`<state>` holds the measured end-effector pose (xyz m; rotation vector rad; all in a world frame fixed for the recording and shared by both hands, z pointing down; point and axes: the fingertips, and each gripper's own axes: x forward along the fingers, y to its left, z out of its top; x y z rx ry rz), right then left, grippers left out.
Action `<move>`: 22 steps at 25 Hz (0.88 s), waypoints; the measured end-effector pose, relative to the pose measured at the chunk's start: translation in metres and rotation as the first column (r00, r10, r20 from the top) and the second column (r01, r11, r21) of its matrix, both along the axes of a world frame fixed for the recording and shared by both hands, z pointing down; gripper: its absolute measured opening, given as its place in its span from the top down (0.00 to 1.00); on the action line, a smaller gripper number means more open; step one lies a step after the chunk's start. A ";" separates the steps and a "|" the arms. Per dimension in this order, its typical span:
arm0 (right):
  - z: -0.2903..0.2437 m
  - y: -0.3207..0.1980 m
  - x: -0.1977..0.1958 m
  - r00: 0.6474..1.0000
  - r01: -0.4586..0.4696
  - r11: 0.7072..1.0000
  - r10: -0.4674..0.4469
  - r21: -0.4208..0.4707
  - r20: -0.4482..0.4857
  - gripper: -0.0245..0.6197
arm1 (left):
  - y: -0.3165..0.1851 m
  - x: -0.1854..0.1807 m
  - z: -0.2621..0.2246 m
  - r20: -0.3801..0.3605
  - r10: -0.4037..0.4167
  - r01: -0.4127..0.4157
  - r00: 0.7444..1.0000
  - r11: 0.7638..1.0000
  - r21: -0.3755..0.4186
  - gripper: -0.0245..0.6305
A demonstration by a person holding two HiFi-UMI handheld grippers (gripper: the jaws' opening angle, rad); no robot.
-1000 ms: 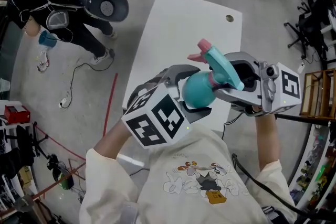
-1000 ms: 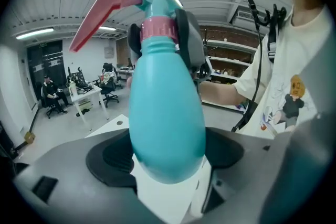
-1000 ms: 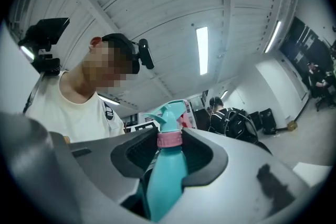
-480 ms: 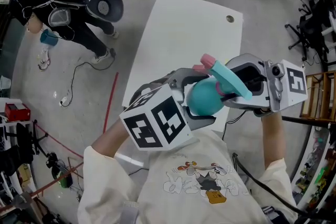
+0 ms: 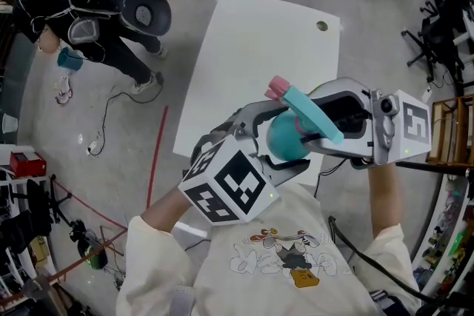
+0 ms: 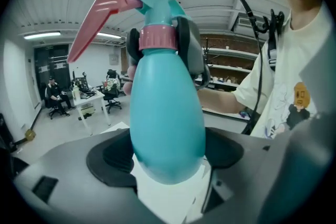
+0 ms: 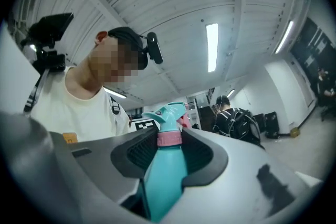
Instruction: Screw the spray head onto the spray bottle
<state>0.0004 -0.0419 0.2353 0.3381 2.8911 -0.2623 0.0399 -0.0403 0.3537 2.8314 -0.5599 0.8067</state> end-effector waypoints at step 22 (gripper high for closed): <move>0.038 -0.032 -0.028 0.668 -0.700 0.675 0.734 0.231 -0.120 0.74 | -0.047 -0.030 0.035 -0.005 -0.475 0.473 0.880 0.875 0.104 0.35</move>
